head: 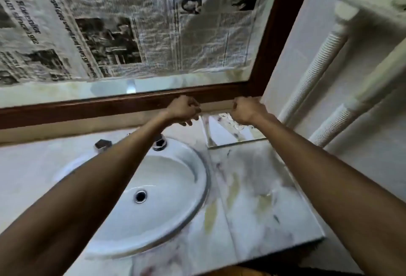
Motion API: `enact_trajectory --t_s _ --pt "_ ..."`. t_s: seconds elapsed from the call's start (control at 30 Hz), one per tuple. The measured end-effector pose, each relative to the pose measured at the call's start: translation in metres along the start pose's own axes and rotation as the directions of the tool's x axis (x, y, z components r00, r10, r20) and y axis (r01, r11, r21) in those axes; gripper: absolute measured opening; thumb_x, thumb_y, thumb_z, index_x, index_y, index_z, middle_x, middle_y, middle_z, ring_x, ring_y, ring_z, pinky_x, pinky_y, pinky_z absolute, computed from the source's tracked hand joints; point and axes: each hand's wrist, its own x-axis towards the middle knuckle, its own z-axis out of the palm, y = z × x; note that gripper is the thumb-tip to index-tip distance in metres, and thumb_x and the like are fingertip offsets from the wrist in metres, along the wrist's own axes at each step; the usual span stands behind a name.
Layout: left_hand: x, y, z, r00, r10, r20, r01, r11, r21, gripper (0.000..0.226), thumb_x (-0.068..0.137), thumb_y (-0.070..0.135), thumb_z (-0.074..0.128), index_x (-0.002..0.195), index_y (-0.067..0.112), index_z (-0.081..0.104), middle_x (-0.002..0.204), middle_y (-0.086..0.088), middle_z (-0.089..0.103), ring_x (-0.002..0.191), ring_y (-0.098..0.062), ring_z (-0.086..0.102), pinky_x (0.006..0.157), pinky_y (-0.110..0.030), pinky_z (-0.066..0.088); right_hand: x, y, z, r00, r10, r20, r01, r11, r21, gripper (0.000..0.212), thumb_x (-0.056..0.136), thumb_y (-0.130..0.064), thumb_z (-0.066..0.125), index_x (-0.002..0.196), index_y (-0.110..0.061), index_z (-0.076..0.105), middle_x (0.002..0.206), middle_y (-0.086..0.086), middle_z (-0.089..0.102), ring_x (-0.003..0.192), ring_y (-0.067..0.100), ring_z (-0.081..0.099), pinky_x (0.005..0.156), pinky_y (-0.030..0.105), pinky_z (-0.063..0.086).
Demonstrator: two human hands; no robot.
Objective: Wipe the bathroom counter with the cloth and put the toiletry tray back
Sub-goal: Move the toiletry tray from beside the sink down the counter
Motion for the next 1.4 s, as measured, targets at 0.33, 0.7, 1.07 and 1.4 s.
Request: enact_trajectory --t_s 0.33,0.7,1.07,1.4 --pt "0.104 -0.077 0.11 0.953 -0.297 0.058 0.296 0.955 0.02 0.06 0.098 0.037 0.058 0.149 0.015 0.037 0.136 -0.018 0.058 0.112 -0.036 0.065 0.067 -0.038 0.06 0.058 0.088 0.104 0.951 0.196 0.238 -0.236 0.961 0.148 0.049 0.094 -0.039 0.053 0.139 -0.019 0.045 0.138 0.015 0.055 0.128 0.036 0.05 0.104 0.041 0.042" --pt "0.144 -0.102 0.153 0.916 -0.386 -0.11 0.385 0.922 -0.037 0.062 0.086 0.015 0.066 0.14 0.006 0.038 0.126 -0.021 0.061 0.115 -0.042 0.06 0.091 -0.042 0.049 0.122 0.143 0.167 0.965 0.227 0.129 -0.245 0.959 0.145 0.07 0.095 -0.037 0.054 0.15 -0.005 0.026 0.144 0.024 0.039 0.134 0.042 0.037 0.109 0.05 0.036" --pt "0.137 -0.123 0.135 0.914 -0.378 -0.148 0.381 0.924 -0.004 0.082 0.081 0.013 0.071 0.152 0.017 0.029 0.108 -0.015 0.068 0.107 -0.039 0.063 0.091 -0.043 0.051 0.144 0.158 0.185 0.904 0.421 0.077 -0.418 0.829 0.372 0.08 0.085 -0.046 0.069 0.138 0.004 0.037 0.133 0.031 0.05 0.127 0.043 0.047 0.105 0.045 0.04" --pt "0.083 -0.119 0.084 0.932 -0.284 -0.225 0.289 0.957 -0.011 0.076 0.083 0.007 0.07 0.151 0.016 0.036 0.074 0.004 0.053 0.095 -0.04 0.066 0.083 -0.05 0.057 0.128 0.128 0.171 0.92 0.392 0.016 -0.319 0.721 0.615 0.072 0.07 -0.048 0.083 0.119 -0.007 0.049 0.12 0.017 0.061 0.114 0.035 0.058 0.094 0.042 0.048"
